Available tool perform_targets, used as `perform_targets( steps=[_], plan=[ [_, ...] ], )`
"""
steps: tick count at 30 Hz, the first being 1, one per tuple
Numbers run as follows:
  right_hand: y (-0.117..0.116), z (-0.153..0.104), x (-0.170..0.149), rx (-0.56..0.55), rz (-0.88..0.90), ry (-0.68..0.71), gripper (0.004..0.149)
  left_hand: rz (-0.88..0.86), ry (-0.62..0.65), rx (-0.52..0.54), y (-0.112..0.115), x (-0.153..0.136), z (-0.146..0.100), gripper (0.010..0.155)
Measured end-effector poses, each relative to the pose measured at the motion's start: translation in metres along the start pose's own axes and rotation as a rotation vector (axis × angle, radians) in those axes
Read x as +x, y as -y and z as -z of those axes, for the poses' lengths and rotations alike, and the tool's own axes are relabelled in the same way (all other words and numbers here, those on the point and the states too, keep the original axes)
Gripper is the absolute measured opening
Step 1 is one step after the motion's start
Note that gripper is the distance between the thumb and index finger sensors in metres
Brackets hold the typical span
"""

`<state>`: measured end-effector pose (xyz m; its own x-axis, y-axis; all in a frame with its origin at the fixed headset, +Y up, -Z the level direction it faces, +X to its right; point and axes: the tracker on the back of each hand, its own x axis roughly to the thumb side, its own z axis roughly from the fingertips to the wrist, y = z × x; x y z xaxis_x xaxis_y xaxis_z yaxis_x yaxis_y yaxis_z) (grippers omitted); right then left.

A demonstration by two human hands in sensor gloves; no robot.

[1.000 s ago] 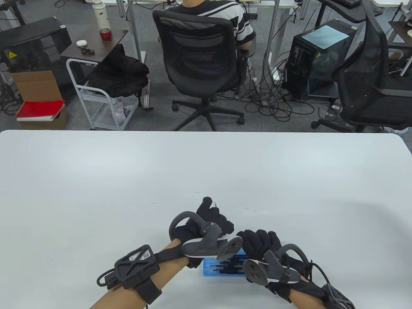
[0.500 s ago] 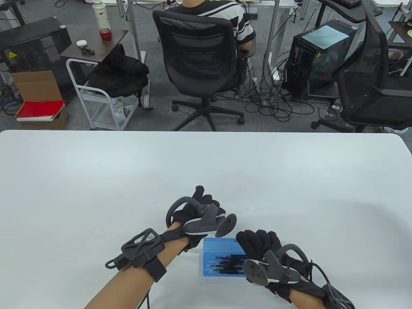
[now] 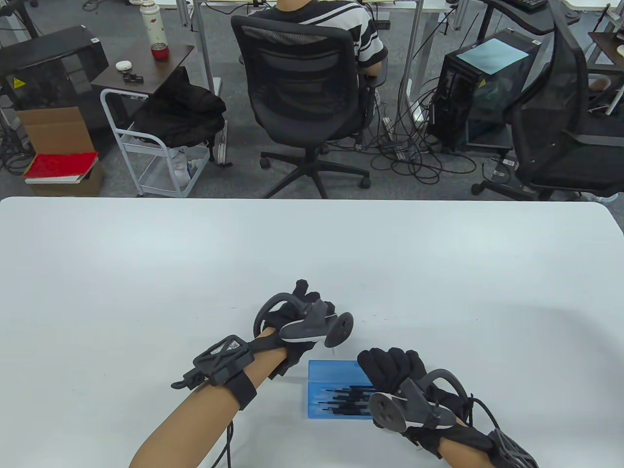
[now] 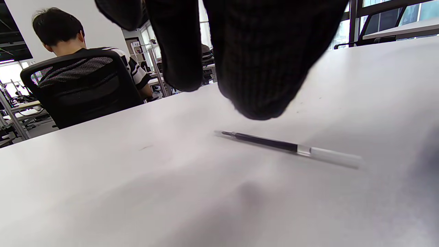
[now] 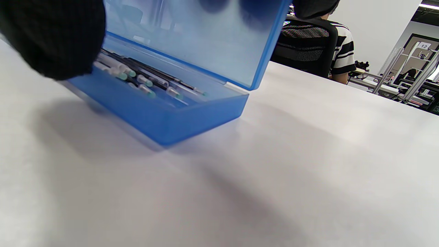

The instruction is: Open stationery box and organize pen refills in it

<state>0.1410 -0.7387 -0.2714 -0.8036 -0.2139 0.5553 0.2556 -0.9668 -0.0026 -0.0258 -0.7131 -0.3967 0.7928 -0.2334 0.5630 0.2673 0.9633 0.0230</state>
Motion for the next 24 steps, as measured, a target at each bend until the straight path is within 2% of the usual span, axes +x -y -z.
perform_targets(
  steps=[11,24],
  plan=[
    [0.0,0.0,-0.001,0.003,0.003,-0.001,0.12,-0.037,0.058,-0.037,0.012,0.002,0.008,0.058],
    [0.0,0.0,-0.001,0.004,0.007,-0.002,0.121,-0.061,0.053,-0.045,0.025,0.001,0.016,0.055]
  ],
)
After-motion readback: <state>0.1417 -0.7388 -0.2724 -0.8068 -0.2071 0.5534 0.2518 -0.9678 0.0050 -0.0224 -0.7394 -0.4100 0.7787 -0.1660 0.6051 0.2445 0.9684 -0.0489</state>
